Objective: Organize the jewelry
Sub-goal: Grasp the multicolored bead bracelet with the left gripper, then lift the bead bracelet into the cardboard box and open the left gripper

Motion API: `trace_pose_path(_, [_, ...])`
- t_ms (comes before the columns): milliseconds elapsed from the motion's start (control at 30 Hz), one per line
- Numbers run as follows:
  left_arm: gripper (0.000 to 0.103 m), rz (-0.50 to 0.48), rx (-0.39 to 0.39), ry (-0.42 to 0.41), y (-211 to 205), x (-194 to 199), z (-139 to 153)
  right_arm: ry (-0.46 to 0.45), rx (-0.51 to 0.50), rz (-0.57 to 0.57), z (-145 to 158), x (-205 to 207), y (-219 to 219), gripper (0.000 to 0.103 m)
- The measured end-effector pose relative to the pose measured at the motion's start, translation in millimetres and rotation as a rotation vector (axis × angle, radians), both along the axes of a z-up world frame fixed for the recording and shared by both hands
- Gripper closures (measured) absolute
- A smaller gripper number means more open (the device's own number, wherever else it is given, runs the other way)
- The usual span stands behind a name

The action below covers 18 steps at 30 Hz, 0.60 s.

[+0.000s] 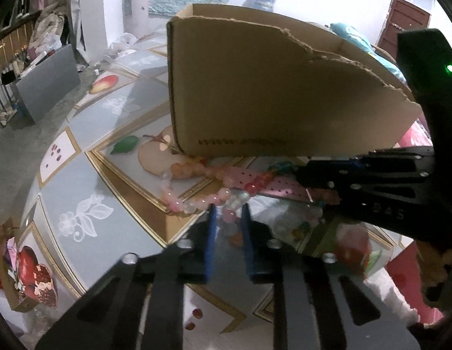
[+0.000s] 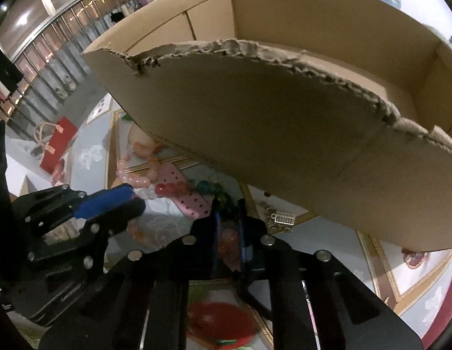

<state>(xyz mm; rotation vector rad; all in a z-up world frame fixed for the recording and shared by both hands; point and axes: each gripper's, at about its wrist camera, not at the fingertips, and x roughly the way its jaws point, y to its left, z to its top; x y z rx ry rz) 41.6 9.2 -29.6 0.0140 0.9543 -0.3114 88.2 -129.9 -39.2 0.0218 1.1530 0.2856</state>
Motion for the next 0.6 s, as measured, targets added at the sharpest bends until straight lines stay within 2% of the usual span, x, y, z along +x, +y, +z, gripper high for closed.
trace_pose_path(100, [0.093,0.011,-0.026,0.009,3,1,3,-0.010,0.007,-0.011,2,-1,-2,0.096])
trace_pose_path(333, [0.094,-0.004,-0.048,-0.037,9,-17,29,-0.069,0.056,-0.014,25,-17,-3,0.096])
trace_pose_path(600, [0.094,-0.019,-0.108,-0.145,11,-40,89,-0.176,0.128,-0.004,70,-37,-5,0.096])
